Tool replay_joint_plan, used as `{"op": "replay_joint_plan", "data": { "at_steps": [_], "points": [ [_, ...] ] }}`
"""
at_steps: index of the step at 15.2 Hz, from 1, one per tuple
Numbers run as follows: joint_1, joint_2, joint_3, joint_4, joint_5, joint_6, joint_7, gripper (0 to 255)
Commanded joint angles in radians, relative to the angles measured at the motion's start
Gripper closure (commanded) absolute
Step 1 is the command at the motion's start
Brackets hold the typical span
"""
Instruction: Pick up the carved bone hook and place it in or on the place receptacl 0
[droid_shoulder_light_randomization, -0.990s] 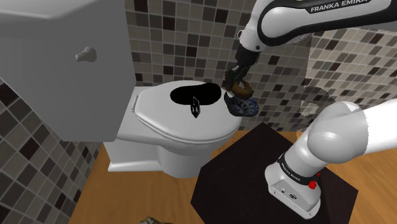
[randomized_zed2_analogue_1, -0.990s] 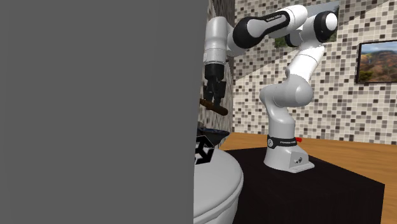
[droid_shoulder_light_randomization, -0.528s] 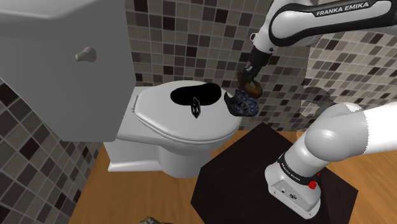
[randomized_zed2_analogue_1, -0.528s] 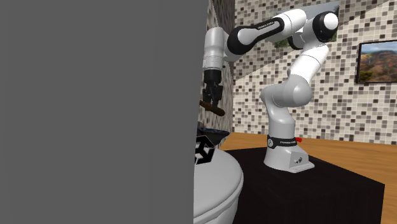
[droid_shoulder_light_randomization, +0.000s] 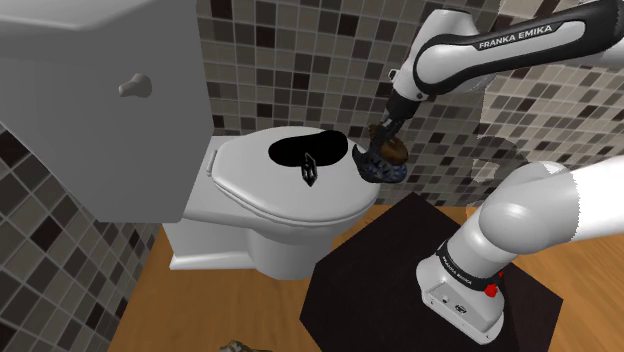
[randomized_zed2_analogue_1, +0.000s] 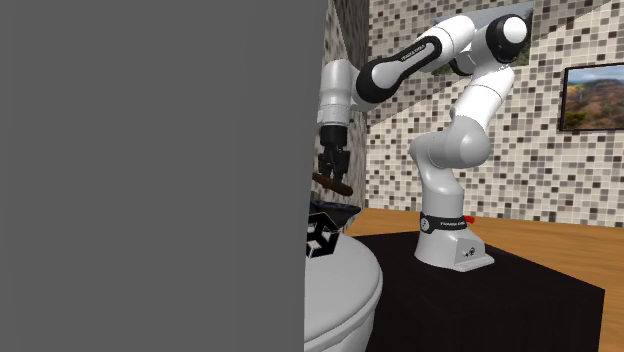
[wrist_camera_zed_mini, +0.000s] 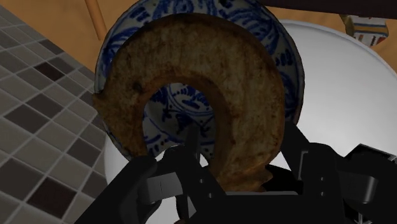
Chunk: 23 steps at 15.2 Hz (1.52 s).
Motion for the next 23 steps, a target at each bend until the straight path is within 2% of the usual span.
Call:
{"op": "replay_joint_plan", "data": {
  "at_steps": [1, 3, 11, 12, 17, 21, 23],
  "points": [
    [0.001, 0.015, -0.002, -0.020, 0.001, 0.036, -0.003, 255],
    [0.003, 0.036, -0.005, -0.038, 0.003, 0.075, -0.007, 255],
    [0.003, 0.036, -0.005, -0.038, 0.003, 0.075, -0.007, 255],
    [0.003, 0.036, -0.005, -0.038, 0.003, 0.075, -0.007, 0],
    [0.003, 0.036, -0.005, -0.038, 0.003, 0.075, -0.007, 0],
    [-0.010, -0.052, 0.000, 0.041, -0.007, -0.092, 0.000, 0],
    [-0.010, -0.052, 0.000, 0.041, -0.007, -0.092, 0.000, 0]
  ]
}}
